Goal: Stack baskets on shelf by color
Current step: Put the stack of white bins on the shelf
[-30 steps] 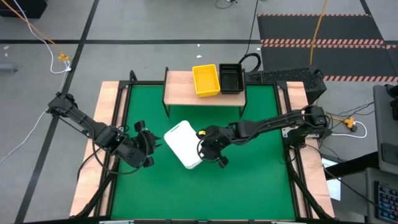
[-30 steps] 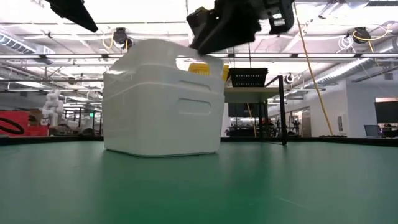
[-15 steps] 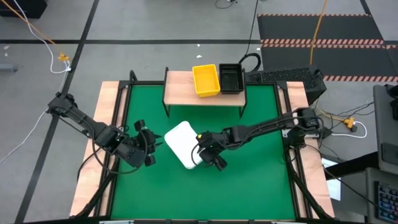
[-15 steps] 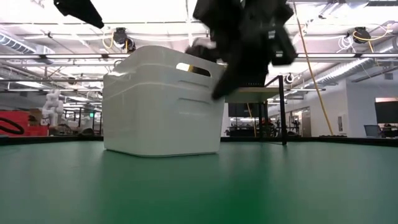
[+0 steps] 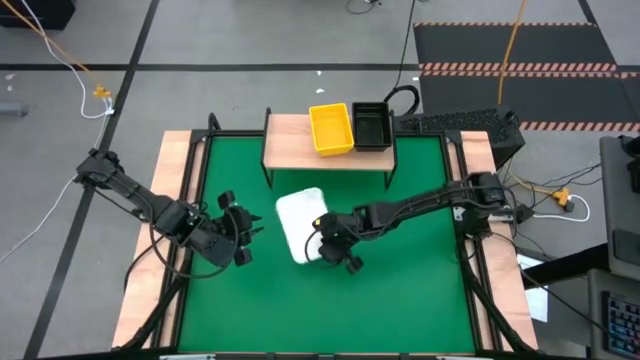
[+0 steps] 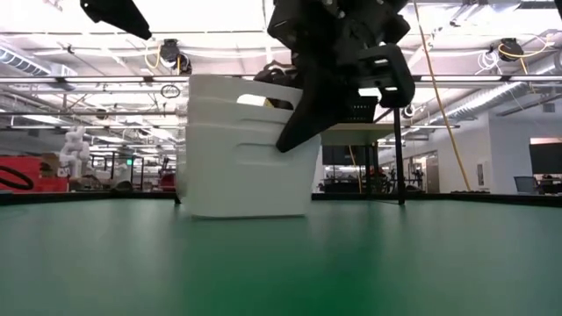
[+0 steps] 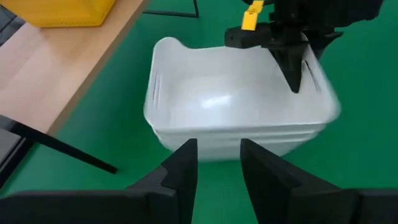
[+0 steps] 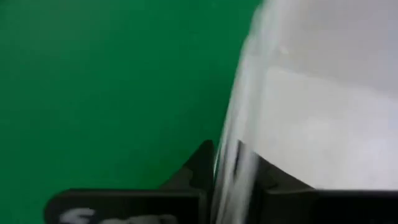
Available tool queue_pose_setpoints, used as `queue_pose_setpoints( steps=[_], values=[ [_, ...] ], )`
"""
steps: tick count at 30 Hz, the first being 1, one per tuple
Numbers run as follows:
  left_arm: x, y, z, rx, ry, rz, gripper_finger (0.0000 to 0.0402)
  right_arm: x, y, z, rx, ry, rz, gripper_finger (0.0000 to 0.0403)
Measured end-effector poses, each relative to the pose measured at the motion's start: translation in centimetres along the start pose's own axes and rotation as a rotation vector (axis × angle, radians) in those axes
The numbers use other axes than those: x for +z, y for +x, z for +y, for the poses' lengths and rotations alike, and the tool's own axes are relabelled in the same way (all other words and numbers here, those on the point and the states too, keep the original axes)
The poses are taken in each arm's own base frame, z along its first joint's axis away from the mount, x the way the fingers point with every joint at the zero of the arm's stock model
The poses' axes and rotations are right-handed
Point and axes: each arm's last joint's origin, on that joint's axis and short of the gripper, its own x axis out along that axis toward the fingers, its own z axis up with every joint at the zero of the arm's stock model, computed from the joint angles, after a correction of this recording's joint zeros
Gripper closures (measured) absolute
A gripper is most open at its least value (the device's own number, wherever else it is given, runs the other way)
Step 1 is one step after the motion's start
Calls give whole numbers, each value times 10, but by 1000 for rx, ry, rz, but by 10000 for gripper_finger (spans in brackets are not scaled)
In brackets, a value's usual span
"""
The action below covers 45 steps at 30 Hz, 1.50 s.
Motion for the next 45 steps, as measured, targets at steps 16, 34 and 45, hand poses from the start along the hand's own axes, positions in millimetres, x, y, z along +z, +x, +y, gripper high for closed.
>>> queue_pose_setpoints(
  steps=[16, 34, 45],
  values=[
    [-1, 0, 0, 3, -40, 6, 277, 70, -105, -19, -200, -213, -272, 380],
    [-4, 4, -6, 2, -77, 30, 277, 32, -176, -137, -569, -206, -404, 384],
    [2, 11, 2, 87, -104, 0, 277, -18, -155, -197, -493, -42, -400, 384]
  ],
)
